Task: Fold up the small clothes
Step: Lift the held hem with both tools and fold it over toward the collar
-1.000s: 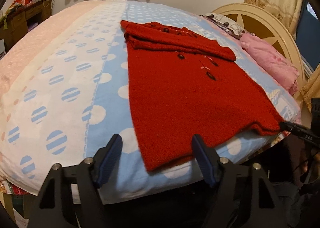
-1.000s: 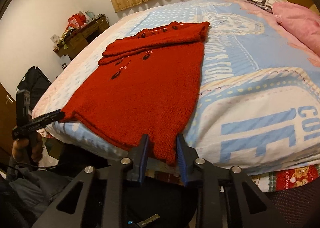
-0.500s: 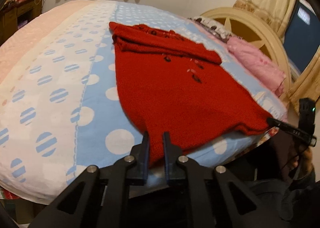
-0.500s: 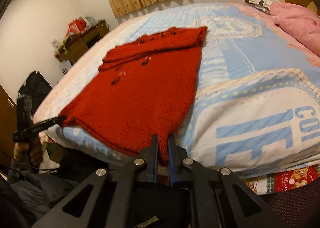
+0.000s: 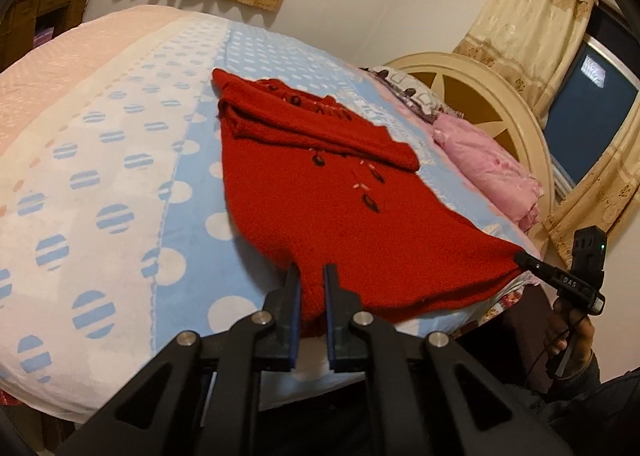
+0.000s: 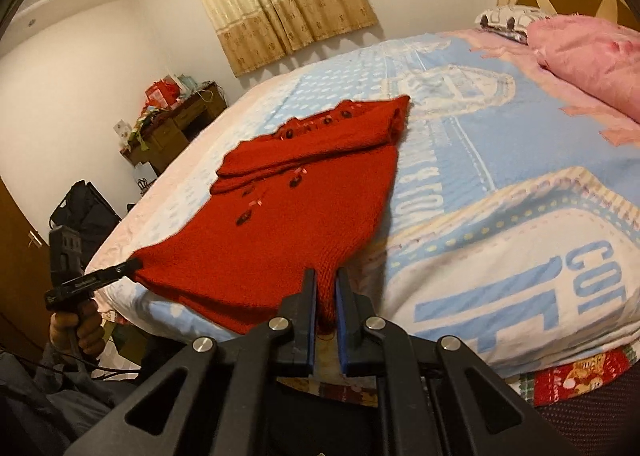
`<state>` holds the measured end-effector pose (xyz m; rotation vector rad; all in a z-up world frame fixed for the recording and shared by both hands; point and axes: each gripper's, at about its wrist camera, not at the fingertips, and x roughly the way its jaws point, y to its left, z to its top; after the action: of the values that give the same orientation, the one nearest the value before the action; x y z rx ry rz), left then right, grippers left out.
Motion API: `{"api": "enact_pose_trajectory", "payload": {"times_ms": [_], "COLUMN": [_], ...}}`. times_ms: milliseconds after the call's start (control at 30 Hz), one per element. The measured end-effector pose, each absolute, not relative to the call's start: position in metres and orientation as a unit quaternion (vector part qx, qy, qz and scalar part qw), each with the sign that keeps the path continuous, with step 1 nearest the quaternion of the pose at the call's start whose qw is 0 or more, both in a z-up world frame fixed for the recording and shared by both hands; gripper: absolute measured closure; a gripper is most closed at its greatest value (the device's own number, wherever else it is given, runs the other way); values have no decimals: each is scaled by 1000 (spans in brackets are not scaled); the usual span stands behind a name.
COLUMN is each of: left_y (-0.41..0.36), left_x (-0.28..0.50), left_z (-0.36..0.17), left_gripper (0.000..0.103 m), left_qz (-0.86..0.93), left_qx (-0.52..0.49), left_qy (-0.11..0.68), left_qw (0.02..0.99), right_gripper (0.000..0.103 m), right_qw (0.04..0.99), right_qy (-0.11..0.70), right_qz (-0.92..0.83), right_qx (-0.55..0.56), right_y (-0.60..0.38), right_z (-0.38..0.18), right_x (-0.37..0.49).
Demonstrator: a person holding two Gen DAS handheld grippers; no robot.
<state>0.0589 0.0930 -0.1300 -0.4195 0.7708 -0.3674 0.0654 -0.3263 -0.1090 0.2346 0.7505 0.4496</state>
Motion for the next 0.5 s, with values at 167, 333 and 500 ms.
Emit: {"api": "enact_pose_trajectory", "payload": {"times_ms": [167,333,500], "left_y": [99,104,110], "left_x": [64,81,105], "left_z": [-114,-95,-85], "left_gripper": [94,94,94], "left_qz": [-188,-193,-196], "left_qx": [-221,-233,-241], "left_qy": [347,329,326], "left_qw": [892,894,893], "right_gripper": [95,95,95], "right_qw": [900,906,912], "right_qy": [346,321,302], "right_qz": [232,238,238], "right_qx": [132,141,141], "right_y": [-328,-327,-322], "right_z": [-93,-73,-54], "right_x": [75,91,116]}}
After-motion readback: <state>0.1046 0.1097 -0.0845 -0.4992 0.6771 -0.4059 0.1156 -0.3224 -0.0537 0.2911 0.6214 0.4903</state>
